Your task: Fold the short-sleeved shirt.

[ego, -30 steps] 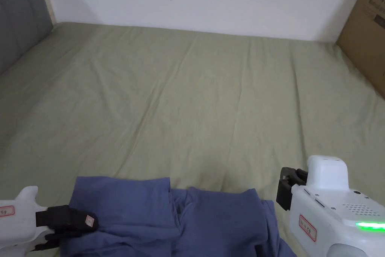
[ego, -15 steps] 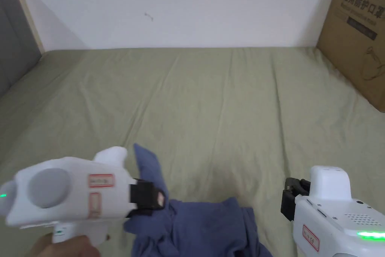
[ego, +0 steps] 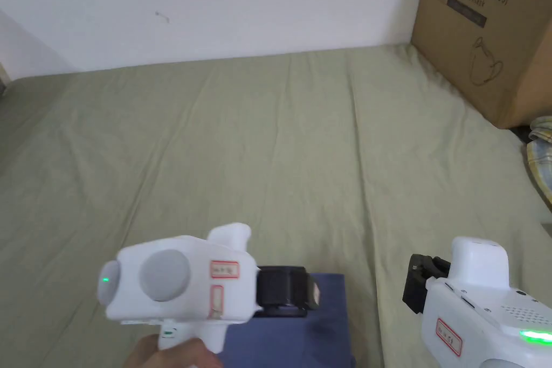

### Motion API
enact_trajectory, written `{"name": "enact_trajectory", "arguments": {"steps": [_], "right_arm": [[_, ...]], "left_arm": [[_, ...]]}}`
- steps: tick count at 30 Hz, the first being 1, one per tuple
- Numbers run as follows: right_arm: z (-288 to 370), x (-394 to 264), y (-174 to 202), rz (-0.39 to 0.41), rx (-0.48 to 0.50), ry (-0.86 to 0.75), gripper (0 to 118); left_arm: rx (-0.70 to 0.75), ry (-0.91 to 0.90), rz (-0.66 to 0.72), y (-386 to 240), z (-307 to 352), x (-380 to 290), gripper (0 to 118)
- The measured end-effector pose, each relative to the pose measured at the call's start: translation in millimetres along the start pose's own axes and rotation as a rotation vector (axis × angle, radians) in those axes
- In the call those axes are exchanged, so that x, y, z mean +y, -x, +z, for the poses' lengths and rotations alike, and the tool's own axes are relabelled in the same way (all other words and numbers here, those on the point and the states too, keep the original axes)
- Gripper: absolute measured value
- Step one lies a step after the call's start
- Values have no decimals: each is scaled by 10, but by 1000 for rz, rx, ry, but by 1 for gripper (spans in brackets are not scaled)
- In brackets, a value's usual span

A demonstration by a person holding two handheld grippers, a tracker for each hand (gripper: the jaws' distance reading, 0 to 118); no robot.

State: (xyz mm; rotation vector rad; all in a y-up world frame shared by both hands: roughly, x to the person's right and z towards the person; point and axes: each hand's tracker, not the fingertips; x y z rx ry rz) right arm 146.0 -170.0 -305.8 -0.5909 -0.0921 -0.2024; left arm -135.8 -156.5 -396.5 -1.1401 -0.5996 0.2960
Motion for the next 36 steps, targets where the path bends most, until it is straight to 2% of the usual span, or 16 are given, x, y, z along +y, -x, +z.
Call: {"name": "enact_trajectory", "arguments": {"steps": [2,3,5,6,7,12,17,21,23,26,28,31,33,36], "right_arm": [[-44,-7,19,-3,12,2,1],[-56,-11,31,0,17,3,1],[-86,-31,69,14,26,7,1],[-101,-36,82,20,30,13,1],[-116,-45,91,23,36,17,1],[-145,-81,106,30,50,33,1],[-147,-100,27,23,36,40,1],[-147,-108,-47,6,17,49,1],[-135,-109,-79,2,7,52,1],[-114,-103,-101,6,-7,59,1],[-75,-73,-107,10,-6,66,1],[2,-2,-44,53,12,58,1],[11,79,55,81,28,65,1],[-2,240,299,115,118,89,1]], "left_arm": [[3,-45,45,159,130,-29,103],[31,-65,66,238,158,-35,89],[125,-29,87,395,133,-74,16],[151,-25,98,456,94,-103,4],[174,41,125,490,-14,-173,3],[98,139,147,348,-417,-375,3],[77,168,-14,-89,-719,-325,3],[76,200,-73,-369,-933,-337,3],[-8,239,-71,-485,-1016,-375,3],[-44,256,-136,-611,-1105,-431,3],[-50,266,-163,-575,-1058,-404,2],[-107,174,-138,-348,-730,-299,2],[-101,112,-54,-113,-426,-238,2],[-143,7,11,284,51,-239,2]]}}
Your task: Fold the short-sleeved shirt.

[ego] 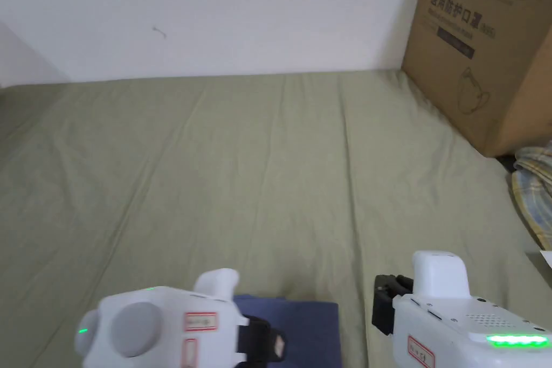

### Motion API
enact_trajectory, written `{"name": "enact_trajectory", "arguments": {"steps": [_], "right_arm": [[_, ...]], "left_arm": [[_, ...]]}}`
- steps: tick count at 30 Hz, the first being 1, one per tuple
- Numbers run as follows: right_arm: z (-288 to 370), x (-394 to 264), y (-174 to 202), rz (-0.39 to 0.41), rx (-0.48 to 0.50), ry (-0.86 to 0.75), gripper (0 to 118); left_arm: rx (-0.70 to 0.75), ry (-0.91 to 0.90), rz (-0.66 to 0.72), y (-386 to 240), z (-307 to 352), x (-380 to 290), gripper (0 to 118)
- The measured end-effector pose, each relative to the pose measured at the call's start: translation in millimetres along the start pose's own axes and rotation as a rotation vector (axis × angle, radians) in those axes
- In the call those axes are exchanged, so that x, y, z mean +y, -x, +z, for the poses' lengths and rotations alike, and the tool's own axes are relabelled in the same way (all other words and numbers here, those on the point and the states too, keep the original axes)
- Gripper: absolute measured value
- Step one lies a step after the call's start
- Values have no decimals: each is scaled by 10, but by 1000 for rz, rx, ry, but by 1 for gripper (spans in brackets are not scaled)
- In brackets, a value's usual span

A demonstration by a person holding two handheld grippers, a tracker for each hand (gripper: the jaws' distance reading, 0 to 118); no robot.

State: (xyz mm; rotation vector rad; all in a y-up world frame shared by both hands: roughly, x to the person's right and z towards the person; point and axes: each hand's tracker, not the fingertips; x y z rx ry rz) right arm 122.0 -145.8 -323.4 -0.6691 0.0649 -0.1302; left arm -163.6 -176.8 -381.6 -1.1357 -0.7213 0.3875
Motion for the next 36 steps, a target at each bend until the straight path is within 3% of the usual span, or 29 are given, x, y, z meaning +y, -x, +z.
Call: {"name": "enact_trajectory", "arguments": {"steps": [2,6,12,13,14,15,16,17,18,19,22,27,31,34,35,36], "right_arm": [[-95,124,217,32,57,72,1],[-493,129,604,5,231,277,1],[-1134,-372,893,64,139,554,1],[-1193,-463,873,39,140,572,1],[-1209,-490,853,16,139,566,1],[-1187,-472,839,-13,144,545,1],[-1162,-431,825,-29,147,539,1],[-1168,-410,812,-22,149,546,1],[-1184,-405,813,-18,152,550,1],[-1185,-408,815,-12,154,554,1],[-1163,-407,827,12,156,551,1],[-1166,-407,806,-14,160,553,1],[-1163,-407,793,-17,164,551,1],[-1147,-378,818,-16,154,552,1],[-1122,-361,827,-16,149,547,1],[-1072,-332,839,-16,142,527,1]], "left_arm": [[22,-33,82,294,344,-100,2],[72,-110,209,879,762,-317,2],[-17,-146,424,1470,854,-653,4],[-32,-147,455,1522,819,-682,12],[-44,-130,465,1562,776,-706,29],[-50,-111,450,1587,708,-700,56],[-67,-94,456,1602,618,-693,92],[-113,-70,462,1609,532,-697,105],[-138,-55,470,1642,442,-684,110],[-211,-71,475,1657,337,-635,110],[-245,-17,553,1695,-12,-568,110],[-449,-63,602,1685,-428,-397,110],[-402,2,518,1567,-563,-265,108],[-306,25,423,1548,-517,-225,89],[-289,28,410,1556,-525,-216,70],[-226,61,431,1659,-535,-241,29]]}}
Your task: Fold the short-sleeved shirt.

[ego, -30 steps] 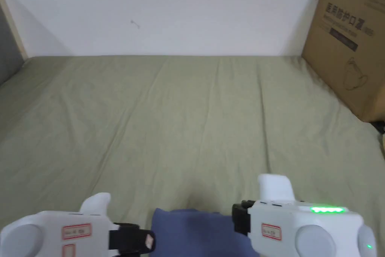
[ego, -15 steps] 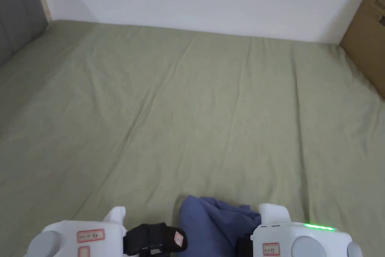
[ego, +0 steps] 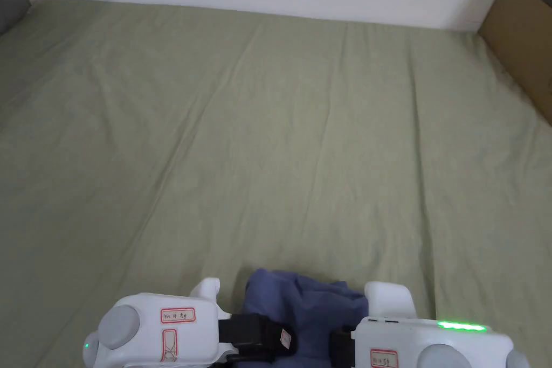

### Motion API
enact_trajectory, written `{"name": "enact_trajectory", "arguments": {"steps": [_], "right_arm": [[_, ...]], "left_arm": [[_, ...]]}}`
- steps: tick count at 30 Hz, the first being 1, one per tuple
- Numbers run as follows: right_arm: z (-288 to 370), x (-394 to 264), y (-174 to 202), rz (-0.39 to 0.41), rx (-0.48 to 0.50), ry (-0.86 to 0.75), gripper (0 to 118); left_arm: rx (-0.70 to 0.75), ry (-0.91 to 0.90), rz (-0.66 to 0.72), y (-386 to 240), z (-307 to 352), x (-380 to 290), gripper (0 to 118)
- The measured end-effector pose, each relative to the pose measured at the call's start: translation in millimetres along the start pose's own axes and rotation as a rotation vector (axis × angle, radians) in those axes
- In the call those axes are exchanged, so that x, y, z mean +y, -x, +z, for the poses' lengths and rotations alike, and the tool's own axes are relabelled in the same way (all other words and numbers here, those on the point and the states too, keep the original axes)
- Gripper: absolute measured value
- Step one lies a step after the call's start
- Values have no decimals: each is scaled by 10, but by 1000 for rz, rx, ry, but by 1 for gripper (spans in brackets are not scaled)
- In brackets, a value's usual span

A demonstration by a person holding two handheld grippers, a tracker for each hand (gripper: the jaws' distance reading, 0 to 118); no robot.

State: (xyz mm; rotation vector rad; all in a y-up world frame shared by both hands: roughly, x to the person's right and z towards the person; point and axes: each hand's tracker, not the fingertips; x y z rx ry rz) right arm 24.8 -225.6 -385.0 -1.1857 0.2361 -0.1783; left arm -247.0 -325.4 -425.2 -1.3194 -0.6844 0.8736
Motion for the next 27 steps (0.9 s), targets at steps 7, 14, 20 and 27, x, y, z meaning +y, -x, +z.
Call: {"name": "enact_trajectory", "arguments": {"steps": [7,14,20,27], "right_arm": [[446,92,320,107,-50,-358,1],[762,90,993,215,-146,-691,1],[782,84,1602,268,-144,-815,1],[521,207,2270,281,-85,-836,1]], "left_arm": [[-38,11,22,-61,236,-16,26],[114,-84,11,39,1053,-25,26],[293,-176,19,355,2059,85,26],[657,-206,-28,719,3134,403,26]]}}
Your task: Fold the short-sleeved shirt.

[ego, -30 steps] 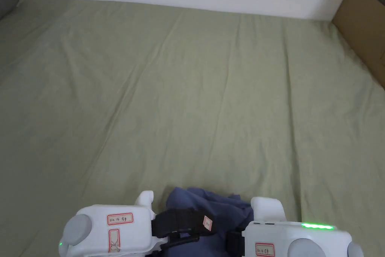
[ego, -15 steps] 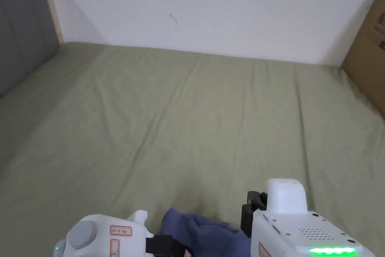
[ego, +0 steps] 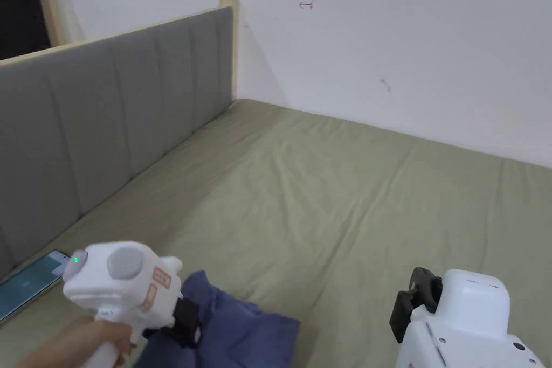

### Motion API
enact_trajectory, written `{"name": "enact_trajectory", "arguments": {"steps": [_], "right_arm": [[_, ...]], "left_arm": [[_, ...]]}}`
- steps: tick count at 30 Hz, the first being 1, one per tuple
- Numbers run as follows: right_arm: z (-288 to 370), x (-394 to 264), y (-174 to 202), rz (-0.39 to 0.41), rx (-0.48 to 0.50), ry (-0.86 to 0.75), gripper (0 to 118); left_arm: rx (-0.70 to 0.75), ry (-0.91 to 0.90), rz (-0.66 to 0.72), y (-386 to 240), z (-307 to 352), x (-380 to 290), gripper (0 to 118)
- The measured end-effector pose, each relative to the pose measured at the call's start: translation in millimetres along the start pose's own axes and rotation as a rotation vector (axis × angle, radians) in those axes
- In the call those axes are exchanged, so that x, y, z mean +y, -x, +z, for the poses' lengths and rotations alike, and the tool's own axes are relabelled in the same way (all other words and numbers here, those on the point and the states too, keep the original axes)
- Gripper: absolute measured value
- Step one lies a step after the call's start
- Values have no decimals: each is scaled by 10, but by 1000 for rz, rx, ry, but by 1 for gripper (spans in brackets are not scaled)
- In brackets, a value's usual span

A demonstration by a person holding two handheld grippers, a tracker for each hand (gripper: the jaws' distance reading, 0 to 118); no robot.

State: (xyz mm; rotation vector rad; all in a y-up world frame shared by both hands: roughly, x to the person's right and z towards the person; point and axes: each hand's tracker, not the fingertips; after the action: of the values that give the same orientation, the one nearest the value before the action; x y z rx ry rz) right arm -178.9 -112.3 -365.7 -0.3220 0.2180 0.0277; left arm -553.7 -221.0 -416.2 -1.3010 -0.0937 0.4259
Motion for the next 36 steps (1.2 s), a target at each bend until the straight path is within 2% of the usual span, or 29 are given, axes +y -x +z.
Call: {"name": "enact_trajectory", "arguments": {"steps": [5,8,9,11,12,13,17,18,19,21,22,24,25,29,33,36], "right_arm": [[-279,-26,357,-1,9,46,1],[-379,-52,517,9,29,56,1],[-400,-57,559,19,25,57,1],[-422,-85,572,20,34,63,1],[-432,-92,581,20,37,71,1],[-433,-103,577,22,38,79,1],[-443,-142,533,25,39,105,1],[-432,-151,506,16,39,116,1],[-424,-152,481,8,42,129,1],[-416,-150,448,11,46,147,1],[-395,-143,430,16,43,159,1],[-338,-120,367,17,48,170,1],[-291,-107,320,12,52,171,1],[-109,-24,114,-2,116,187,1],[162,101,-146,32,106,151,1],[406,256,-419,17,92,113,1]], "left_arm": [[224,-43,-60,410,192,277,26],[231,-59,-65,578,232,326,27],[243,-57,-74,602,235,330,35],[384,-109,-102,622,225,303,102],[424,-128,-113,627,241,275,118],[418,-186,-107,585,282,177,117],[331,-233,-36,391,545,23,116],[288,-270,-35,273,642,-70,111],[232,-312,-49,120,742,-171,89],[183,-368,-56,-10,773,-208,25],[186,-380,-67,-178,795,-281,7],[235,-439,-142,-512,838,-450,5],[274,-472,-173,-737,854,-576,0],[362,-676,-170,-1356,1003,-916,0],[420,-869,-247,-1986,1203,-1271,0],[426,-999,-271,-2393,1373,-1472,0]]}}
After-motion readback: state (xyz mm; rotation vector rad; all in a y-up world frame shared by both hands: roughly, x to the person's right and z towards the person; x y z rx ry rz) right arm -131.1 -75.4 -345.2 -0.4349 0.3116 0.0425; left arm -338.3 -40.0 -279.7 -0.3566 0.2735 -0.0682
